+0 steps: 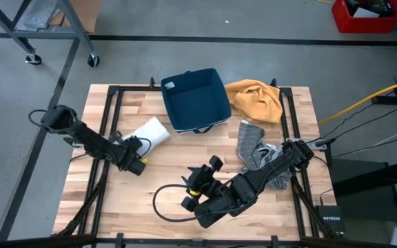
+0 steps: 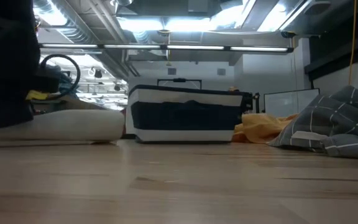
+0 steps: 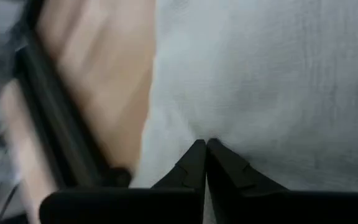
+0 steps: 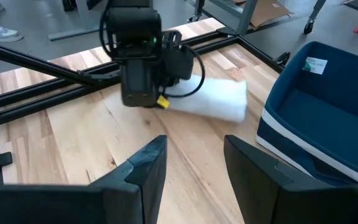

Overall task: Fold towel
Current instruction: Move the white patterned towel to the top left

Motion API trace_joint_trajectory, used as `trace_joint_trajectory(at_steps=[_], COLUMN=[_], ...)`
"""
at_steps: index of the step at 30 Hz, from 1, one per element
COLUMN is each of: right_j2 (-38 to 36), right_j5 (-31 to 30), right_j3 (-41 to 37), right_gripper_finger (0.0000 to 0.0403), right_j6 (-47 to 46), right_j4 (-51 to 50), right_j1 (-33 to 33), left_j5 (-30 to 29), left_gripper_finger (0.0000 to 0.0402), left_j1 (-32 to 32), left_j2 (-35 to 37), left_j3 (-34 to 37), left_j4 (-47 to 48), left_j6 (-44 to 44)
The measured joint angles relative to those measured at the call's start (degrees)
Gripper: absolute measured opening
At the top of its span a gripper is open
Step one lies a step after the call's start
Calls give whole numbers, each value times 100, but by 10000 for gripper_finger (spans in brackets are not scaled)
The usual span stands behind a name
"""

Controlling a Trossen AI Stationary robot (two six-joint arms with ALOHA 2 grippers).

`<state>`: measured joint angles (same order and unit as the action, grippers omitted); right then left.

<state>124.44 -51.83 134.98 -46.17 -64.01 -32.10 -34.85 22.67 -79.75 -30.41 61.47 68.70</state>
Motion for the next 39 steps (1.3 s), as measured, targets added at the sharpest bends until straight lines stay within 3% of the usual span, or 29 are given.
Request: trace_joint_trajectory(at_steps=[5,12,20,23,32,39], right_j2=[0,0,0,0,1,2], right_j5=[0,0,2,4,48,48], right_j3=[0,0,0,0,1,0], right_gripper_finger=[165,165,165,165,165,165], right_j6=[0,0,2,2,2,2], right_j4=[0,-2,-4,-4,-4,-4], right_j1=[0,0,-2,-7,-8,-13], left_j5=[158,687,179,196,1114,1669], left_gripper_finger=[5,5,5,5,5,5], left_j1=[-298,-98,-5,3,306,691], left_j2=[0,5,354,572,815,813], left_j3=[1,-269,-992,-1210,-1314,-1297], left_j4=[200,13,616,680,697,436], left_j6=[311,-53,-104,-575,-1789,-1987])
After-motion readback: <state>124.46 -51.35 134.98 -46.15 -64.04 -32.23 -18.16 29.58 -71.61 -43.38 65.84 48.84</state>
